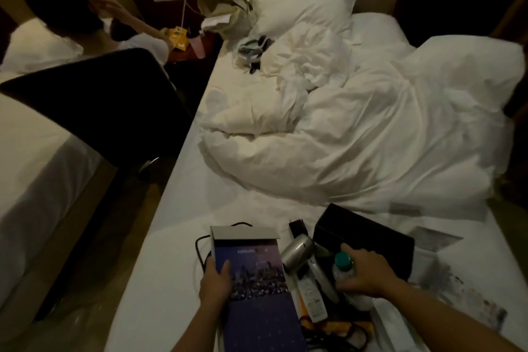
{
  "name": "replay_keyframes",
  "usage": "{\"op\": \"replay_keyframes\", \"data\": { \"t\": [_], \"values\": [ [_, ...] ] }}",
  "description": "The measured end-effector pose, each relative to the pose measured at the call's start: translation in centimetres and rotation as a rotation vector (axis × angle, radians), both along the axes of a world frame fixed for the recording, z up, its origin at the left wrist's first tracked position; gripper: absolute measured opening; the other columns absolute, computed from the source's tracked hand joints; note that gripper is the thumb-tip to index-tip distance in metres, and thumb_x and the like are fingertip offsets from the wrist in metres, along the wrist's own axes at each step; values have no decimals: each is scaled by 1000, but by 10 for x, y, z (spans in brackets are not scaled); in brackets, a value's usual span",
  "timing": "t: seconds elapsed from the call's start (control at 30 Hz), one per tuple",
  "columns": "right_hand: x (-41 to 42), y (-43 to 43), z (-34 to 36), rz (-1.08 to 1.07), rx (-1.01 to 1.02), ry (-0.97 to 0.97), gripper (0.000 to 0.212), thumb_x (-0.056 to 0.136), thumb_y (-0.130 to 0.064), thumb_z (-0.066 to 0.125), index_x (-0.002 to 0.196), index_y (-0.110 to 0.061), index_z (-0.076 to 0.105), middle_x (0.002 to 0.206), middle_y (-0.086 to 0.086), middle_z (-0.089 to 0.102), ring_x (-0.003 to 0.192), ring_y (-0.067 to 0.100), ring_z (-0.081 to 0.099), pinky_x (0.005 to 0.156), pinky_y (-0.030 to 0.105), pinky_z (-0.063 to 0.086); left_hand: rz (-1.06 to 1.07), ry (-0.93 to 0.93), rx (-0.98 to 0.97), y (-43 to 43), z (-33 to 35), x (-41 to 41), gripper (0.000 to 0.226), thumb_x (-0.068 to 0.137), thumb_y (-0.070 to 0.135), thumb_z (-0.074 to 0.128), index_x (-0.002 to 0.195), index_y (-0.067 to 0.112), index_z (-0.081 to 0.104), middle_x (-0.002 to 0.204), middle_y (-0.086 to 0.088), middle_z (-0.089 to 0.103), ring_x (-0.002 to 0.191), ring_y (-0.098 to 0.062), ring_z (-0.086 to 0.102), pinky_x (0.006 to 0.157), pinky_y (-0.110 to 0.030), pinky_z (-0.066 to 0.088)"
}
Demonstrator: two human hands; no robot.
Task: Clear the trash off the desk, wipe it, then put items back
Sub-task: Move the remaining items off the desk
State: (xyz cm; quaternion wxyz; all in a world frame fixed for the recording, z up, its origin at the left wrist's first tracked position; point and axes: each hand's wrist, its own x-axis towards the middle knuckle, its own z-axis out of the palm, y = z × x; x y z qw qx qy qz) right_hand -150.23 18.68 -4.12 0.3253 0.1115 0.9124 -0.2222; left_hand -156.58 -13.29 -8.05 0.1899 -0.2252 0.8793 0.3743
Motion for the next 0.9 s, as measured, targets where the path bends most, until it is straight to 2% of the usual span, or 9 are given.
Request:
{"op": "replay_keyframes", "data": {
  "t": [0.07,0.17,0.27,0.4,0.53,0.6,0.7,0.8,0.9],
  "values": [
    [-3,2,-8,-48,9,-61,103,70,-60,66,151,-23,15,138,4,50,121,24,52,91,29,44,-54,-2,46,4,-5,-14,49,98,30,48,140,7,39,133,-18,53,117,-36,53,94,-39,43],
    [-13,4,-16,-92,8,-157,103,73,-57,65,152,-23,9,142,5,45,123,24,50,92,28,43,-100,-22,113,15,-14,-38,48,99,28,48,138,4,36,132,-20,53,115,-36,54,94,-41,45],
    [-23,4,-27,-84,76,-162,104,75,-62,61,152,-20,4,136,6,49,115,24,55,84,29,46,-151,-80,141,33,-25,-57,52,97,26,52,137,3,29,135,-24,46,114,-38,52,94,-44,46],
    [-25,-7,-44,-169,67,-154,88,83,-61,54,147,-17,13,130,7,54,112,25,57,82,32,46,-155,-127,-78,35,-34,-61,81,89,34,64,148,6,16,147,-26,22,127,-43,38,103,-51,38],
    [-48,-15,-48,-364,-60,-19,62,89,-48,57,136,-19,29,131,8,54,113,26,57,87,36,49,-353,13,-235,31,-35,-70,87,83,31,69,150,13,18,147,-21,23,128,-41,38,102,-52,38],
    [-56,-18,-48,-381,-91,-4,60,87,-44,62,135,-19,34,130,7,54,113,24,57,85,34,48,-468,40,-270,35,-35,-70,84,83,36,68,149,14,21,147,-19,23,128,-38,38,103,-48,38],
    [-55,-27,-49,-252,-33,-42,59,85,-47,60,132,-20,36,127,4,53,111,21,55,85,32,47,-553,-2,-245,37,-37,-70,75,86,45,63,145,16,28,145,-14,22,124,-33,42,100,-41,41],
    [-47,-36,-49,-144,16,-43,58,87,-54,53,132,-22,37,126,3,53,111,20,53,89,34,48,-668,26,-326,36,-34,-64,55,90,48,55,136,22,40,136,-7,38,114,-26,51,91,-37,47],
    [-46,-44,-46,-134,21,10,58,90,-51,50,137,-21,35,127,4,53,113,21,52,91,36,48,-708,91,-432,36,-26,-58,38,92,48,50,122,25,50,121,-1,53,104,-21,57,82,-34,48]
  ]
}}
